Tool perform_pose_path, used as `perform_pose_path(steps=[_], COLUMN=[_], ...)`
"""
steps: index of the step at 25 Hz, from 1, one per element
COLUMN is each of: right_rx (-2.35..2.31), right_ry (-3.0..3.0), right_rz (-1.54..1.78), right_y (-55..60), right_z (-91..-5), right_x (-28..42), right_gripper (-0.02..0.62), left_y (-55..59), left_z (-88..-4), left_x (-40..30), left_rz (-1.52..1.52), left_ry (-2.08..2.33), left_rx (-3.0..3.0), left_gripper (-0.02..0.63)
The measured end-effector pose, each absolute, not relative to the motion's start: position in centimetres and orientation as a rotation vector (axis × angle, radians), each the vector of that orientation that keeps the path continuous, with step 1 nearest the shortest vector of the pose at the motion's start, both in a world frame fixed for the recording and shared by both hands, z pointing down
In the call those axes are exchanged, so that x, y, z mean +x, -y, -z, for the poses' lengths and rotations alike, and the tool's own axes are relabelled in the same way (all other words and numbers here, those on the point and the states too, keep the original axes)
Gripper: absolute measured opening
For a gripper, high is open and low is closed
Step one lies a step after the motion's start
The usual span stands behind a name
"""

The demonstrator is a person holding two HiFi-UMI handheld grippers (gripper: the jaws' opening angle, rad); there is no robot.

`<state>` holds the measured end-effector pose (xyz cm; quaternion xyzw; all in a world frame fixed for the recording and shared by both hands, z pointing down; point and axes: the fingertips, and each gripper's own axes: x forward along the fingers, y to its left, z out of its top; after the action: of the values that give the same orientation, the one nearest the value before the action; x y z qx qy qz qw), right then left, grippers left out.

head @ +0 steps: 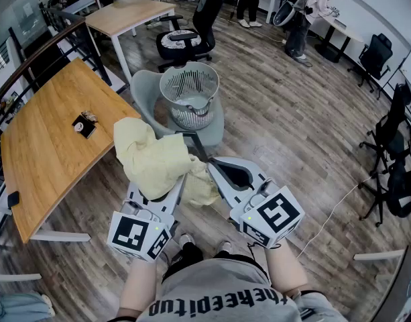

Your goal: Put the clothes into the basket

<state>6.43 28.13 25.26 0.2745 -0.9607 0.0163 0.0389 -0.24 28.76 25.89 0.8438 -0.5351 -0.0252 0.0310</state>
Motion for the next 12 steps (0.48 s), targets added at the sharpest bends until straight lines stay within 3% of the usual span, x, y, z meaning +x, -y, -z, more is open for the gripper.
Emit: perform_pose_path(steps=[12], right_rx=[0.878], right_ry=[2.923], right_rz=[-0.048], right_y=[-27.7], right_z=[-25.6], right_x=[4.9], right_gripper=[0.008], left_y=[-28.0], left_z=[-26.2], left_x=[-1.9], left_rz=[0.080], left_ry=[1.624], left_rx=[2.610], left_gripper=[0.161])
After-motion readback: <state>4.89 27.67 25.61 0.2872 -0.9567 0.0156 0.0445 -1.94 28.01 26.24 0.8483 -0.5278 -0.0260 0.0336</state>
